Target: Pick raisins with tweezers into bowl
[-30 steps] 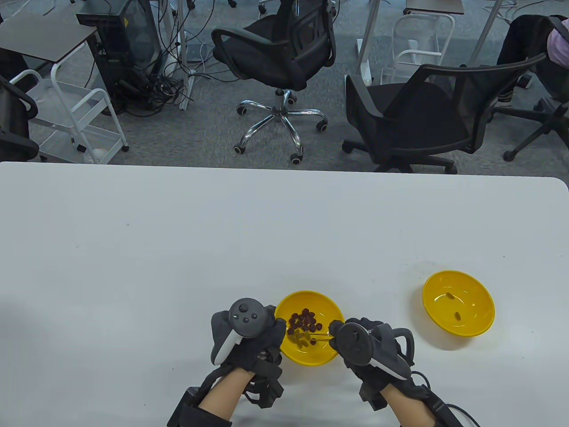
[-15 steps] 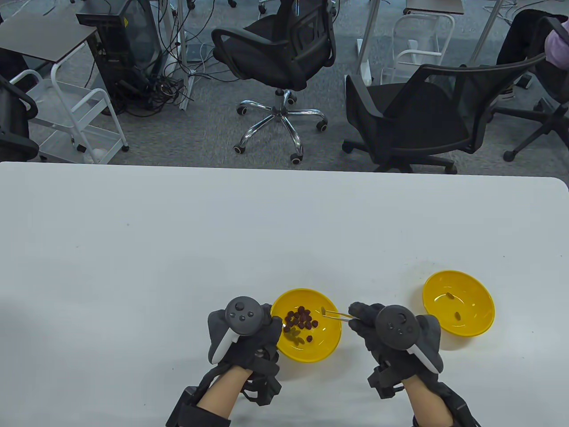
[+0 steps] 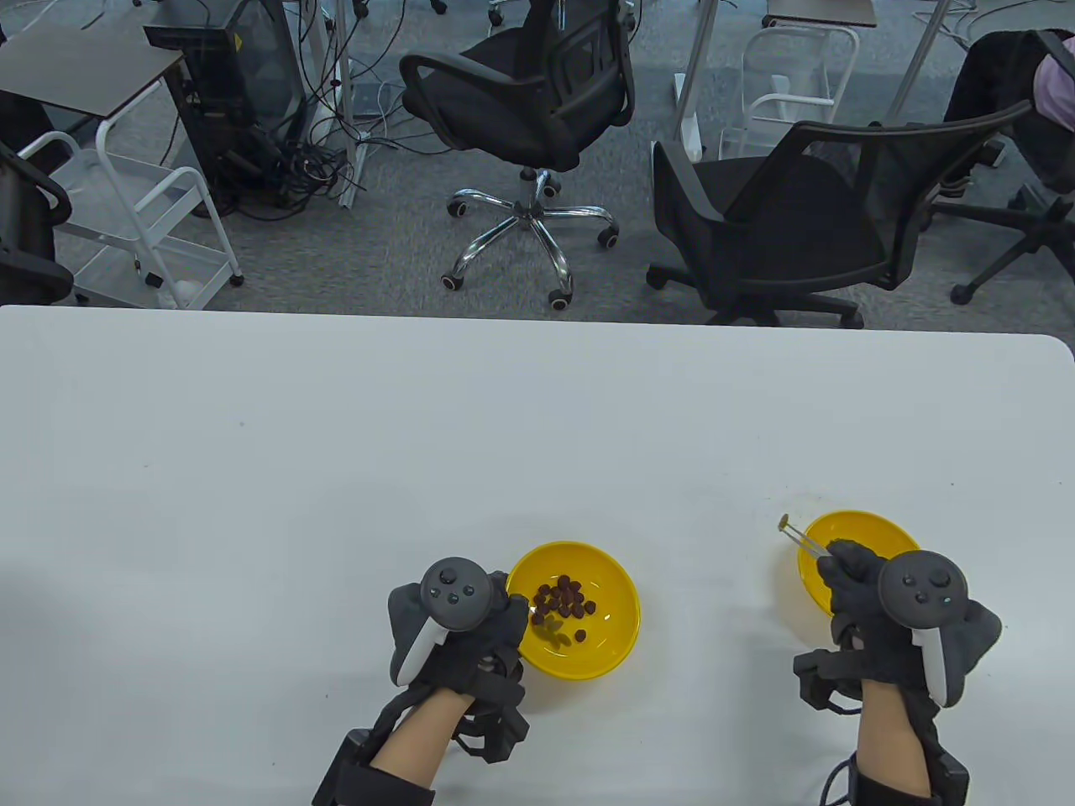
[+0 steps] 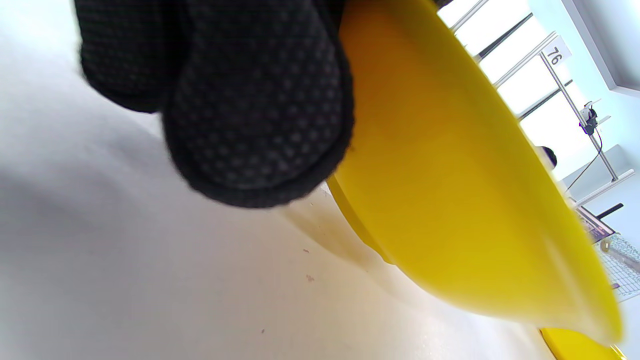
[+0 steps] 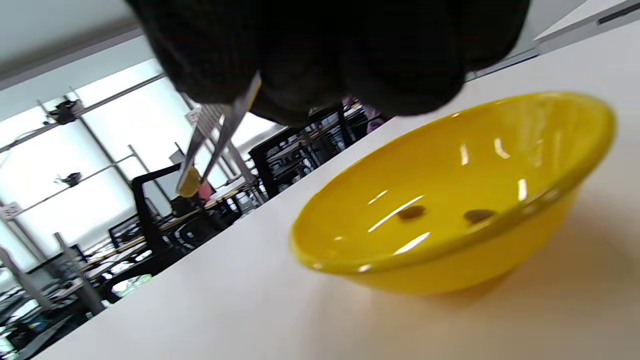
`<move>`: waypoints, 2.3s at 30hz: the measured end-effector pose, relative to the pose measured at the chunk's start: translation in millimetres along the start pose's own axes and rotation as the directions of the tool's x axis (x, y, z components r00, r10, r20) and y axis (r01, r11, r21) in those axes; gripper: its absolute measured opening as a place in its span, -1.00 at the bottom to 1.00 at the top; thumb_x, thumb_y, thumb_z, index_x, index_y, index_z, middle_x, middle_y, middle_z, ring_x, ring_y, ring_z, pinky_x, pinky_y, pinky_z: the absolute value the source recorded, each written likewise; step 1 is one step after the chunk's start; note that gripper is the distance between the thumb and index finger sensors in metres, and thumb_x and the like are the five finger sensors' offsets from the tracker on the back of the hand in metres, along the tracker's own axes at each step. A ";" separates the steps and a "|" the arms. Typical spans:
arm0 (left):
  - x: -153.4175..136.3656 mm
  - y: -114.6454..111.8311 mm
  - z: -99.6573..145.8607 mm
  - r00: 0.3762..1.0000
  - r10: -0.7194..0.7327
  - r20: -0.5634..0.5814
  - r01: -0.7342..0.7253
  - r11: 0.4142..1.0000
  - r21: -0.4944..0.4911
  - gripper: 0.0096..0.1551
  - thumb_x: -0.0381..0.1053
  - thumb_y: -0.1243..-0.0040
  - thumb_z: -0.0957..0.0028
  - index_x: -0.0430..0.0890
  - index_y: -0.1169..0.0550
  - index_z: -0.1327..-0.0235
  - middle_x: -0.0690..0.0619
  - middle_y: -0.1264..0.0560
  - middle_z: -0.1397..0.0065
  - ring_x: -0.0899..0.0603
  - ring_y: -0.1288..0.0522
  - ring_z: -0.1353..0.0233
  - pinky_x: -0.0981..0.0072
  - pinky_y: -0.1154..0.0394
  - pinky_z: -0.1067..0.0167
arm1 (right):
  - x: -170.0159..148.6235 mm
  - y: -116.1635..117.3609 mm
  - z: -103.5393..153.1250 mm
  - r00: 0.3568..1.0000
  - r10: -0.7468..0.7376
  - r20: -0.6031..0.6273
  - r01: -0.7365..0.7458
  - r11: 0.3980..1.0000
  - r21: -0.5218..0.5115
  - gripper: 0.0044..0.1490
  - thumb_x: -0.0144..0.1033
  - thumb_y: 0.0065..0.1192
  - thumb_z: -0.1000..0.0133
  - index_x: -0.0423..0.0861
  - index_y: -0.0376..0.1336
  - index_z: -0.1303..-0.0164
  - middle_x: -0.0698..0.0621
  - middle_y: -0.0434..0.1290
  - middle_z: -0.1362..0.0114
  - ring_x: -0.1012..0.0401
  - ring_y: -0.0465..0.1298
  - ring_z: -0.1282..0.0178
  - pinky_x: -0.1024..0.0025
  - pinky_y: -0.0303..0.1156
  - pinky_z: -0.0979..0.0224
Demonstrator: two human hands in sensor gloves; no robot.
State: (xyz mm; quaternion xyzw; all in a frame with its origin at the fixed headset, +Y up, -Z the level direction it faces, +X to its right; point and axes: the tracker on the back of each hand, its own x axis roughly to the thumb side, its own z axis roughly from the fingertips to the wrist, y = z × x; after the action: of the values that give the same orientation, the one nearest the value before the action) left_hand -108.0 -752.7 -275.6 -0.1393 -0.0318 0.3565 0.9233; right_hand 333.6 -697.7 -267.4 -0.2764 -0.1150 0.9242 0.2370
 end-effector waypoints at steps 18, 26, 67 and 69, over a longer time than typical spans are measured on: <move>0.5 -1.1 -0.7 1.000 -0.004 -0.002 0.004 1.000 -0.008 -0.38 -0.04 0.10 -0.21 -0.46 -0.28 -0.33 -0.16 -0.74 0.21 0.08 -0.78 0.44 0.04 -0.65 0.09 | -23.9 11.9 -15.0 0.980 0.148 -0.136 -0.143 0.989 0.044 -0.41 -0.21 0.36 0.03 -0.17 0.52 -0.15 -0.01 0.56 0.06 0.15 0.60 0.19 -0.08 0.38 -0.29; 0.8 -1.6 -0.9 1.000 -0.006 -0.001 0.006 1.000 -0.006 -0.38 -0.04 0.10 -0.21 -0.46 -0.28 -0.33 -0.16 -0.74 0.20 0.08 -0.78 0.44 0.04 -0.65 0.09 | -2.2 13.1 -4.4 0.994 0.105 -0.007 -0.105 0.993 0.047 -0.41 -0.20 0.35 0.03 -0.17 0.52 -0.16 0.00 0.56 0.06 0.16 0.60 0.19 -0.07 0.38 -0.28; 3.5 -6.6 -0.8 1.000 -0.007 0.021 0.007 1.000 -0.025 -0.38 -0.04 0.10 -0.21 -0.46 -0.28 -0.33 -0.16 -0.74 0.20 0.08 -0.78 0.44 0.04 -0.65 0.09 | 130.0 91.1 141.1 0.622 0.120 0.774 -0.408 0.893 0.190 -0.43 -0.18 0.35 0.04 -0.13 0.52 -0.13 0.03 0.57 0.05 0.19 0.61 0.18 -0.06 0.39 -0.29; 3.5 -6.6 -0.7 1.000 -0.007 0.021 0.007 1.000 -0.025 -0.38 -0.04 0.10 -0.21 -0.46 -0.28 -0.33 -0.16 -0.74 0.20 0.08 -0.78 0.44 0.04 -0.65 0.09 | 130.6 90.6 141.7 0.617 0.130 0.776 -0.409 0.896 0.174 -0.44 -0.19 0.35 0.05 -0.12 0.52 -0.12 0.03 0.57 0.05 0.18 0.61 0.18 -0.05 0.39 -0.30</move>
State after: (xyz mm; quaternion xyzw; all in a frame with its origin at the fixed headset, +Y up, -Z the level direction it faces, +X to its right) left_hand -101.0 -755.2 -274.6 -0.1470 -0.0464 0.3542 0.9224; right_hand 123.6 -721.8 -241.8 0.1579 0.0005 0.9851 0.0678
